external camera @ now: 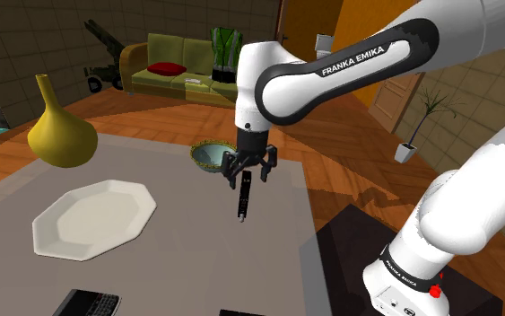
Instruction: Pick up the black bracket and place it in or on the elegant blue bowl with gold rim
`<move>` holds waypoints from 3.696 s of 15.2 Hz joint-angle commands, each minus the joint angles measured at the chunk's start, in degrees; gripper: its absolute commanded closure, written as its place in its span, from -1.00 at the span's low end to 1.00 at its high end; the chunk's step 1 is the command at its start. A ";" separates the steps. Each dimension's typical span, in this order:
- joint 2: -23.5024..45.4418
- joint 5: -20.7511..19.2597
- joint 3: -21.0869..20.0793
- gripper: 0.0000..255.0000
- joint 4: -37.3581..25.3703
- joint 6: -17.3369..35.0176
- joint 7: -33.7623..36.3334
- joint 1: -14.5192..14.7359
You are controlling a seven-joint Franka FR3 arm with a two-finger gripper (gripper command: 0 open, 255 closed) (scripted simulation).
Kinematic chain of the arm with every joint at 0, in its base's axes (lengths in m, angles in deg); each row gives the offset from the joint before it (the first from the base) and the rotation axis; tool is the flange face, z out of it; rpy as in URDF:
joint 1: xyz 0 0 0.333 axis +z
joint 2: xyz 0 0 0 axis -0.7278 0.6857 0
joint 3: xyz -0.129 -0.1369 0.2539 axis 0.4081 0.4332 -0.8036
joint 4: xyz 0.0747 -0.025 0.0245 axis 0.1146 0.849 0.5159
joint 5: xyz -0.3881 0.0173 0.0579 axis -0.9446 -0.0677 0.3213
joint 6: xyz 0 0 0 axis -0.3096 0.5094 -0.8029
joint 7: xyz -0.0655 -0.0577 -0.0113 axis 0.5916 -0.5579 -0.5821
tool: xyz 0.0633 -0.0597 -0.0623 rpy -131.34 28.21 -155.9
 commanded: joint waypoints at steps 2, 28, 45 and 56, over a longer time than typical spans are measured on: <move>0.30 -0.05 -0.11 -1.00 0.43 0.76 0.06 0.02; -3.15 0.45 1.00 1.00 -5.18 -8.14 -0.19 -0.05; -5.06 0.13 2.38 1.00 -16.58 -21.36 0.36 -0.44; 7.01 -5.07 3.36 1.00 -34.22 -27.95 -0.51 -2.83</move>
